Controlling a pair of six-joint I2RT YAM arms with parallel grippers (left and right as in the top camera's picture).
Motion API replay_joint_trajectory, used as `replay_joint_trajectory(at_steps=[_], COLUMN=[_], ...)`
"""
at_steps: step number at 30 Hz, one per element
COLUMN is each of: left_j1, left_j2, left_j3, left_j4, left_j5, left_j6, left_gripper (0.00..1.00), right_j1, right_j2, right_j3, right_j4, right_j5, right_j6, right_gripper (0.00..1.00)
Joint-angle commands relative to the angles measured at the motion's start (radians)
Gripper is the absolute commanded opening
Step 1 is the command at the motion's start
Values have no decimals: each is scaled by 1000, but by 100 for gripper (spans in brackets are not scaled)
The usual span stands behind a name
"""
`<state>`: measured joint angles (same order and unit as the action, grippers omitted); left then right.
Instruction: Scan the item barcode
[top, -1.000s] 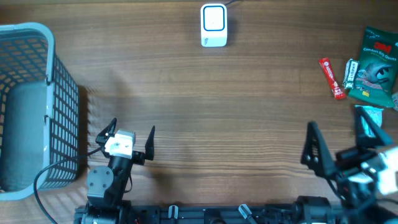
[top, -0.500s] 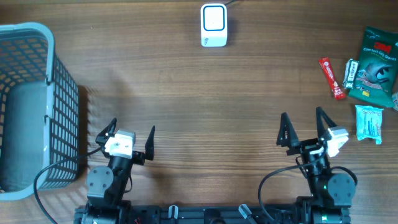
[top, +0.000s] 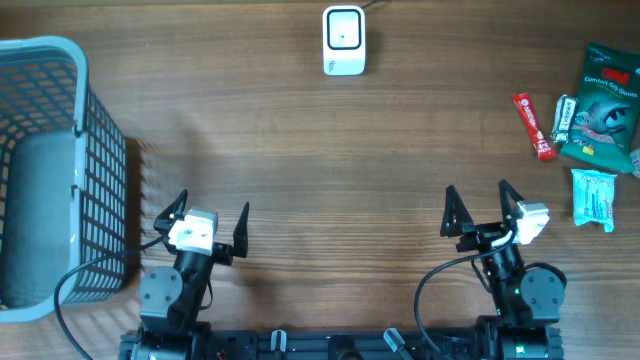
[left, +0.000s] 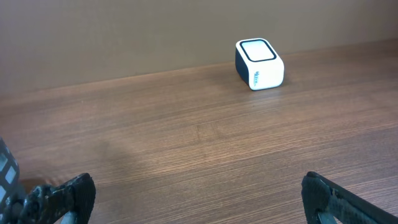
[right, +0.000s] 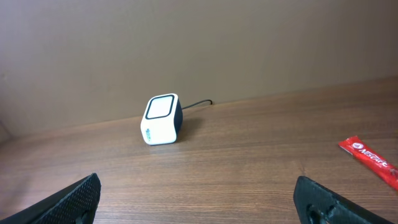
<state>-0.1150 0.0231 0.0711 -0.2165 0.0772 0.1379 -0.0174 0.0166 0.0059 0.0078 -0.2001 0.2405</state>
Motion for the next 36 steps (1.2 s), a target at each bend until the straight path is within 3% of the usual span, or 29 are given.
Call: replay_joint_trajectory(at_steps=[1,6,9,11,14,18,36], left_j1=[-1,-1,12,24,30,31,41], left_j2=[-3,-4,-5,-12,-20,-20,-20], left_j3=[-6,-6,-67,-65,-66,-66,-66], left_j4=[3,7,165,192,138,142,140], left_j5=[8,-14,-22,-27,-52,-107,-58], left_j6=[12,-8,-59,-68,-71,-172,-172], left_gripper=[100,100,100,100,100,100,100], right_j1=[4,4,4,4,4,4,4], right_j2=[-6,-5,-4,-4,-4,-4,-3], right_j3=[-1,-1,-1,-1,-1,-1,-1], right_j4=[6,6,6,6,6,6,6], right_j5=[17,17,17,17,17,17,17], right_j6=[5,5,5,5,5,5,5], right_gripper=[100,100,100,100,100,100,100])
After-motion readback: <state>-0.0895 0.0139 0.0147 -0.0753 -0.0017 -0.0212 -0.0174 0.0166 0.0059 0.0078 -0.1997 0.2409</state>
